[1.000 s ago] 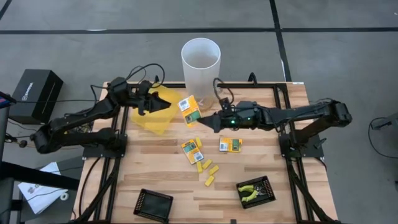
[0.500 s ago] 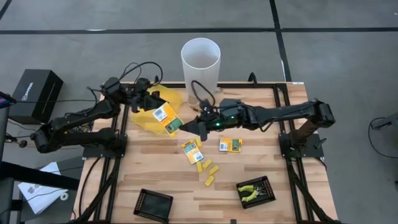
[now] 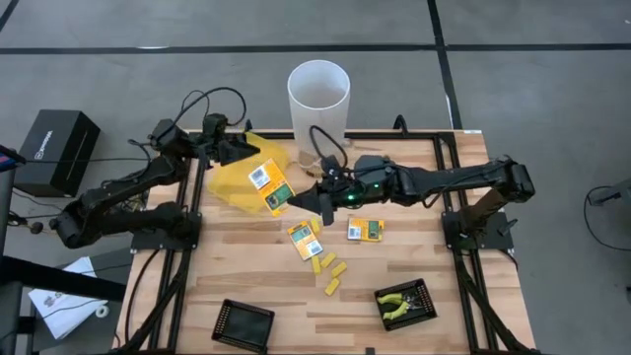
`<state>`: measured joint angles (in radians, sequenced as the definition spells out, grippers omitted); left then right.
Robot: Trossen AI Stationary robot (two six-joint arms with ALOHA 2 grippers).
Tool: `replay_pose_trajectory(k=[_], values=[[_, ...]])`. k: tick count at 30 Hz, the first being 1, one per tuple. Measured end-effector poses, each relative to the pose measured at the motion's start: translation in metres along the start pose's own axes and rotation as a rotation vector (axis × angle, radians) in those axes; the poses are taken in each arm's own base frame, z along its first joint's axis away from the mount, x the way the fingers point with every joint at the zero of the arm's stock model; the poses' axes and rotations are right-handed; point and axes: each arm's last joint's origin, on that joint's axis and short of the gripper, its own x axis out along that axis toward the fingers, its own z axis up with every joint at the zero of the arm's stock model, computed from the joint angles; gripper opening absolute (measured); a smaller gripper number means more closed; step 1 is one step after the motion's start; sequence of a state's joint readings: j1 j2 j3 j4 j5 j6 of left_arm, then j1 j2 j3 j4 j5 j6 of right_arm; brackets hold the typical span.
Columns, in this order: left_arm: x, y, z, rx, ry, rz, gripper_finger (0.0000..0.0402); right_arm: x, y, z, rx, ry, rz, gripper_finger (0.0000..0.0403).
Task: Pick & Place School Supplies
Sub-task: Put the crayon box into the yellow bin
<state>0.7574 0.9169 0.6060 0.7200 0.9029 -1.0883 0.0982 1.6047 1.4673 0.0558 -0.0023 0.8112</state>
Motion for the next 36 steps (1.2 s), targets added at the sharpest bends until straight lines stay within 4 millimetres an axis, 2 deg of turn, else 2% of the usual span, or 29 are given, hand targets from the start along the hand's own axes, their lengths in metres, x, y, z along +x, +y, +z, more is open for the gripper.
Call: replay_pose_trajectory(k=[4,18,36], values=[[-0.005,-0.001,0.004,-0.036,0.007,-0.013,0.0151,-0.004,0.003,-0.001,-0.002,0.009,-0.008,0.0],[0.014,-0.013,-0.01,-0.081,0.054,-0.109,0.0152,-0.004,-0.001,0.004,-0.01,-0.005,-0.012,0.0],[0.025,-0.022,-0.021,-0.107,0.084,-0.164,0.0152,-0.005,-0.007,0.011,-0.015,-0.003,-0.01,0.0]])
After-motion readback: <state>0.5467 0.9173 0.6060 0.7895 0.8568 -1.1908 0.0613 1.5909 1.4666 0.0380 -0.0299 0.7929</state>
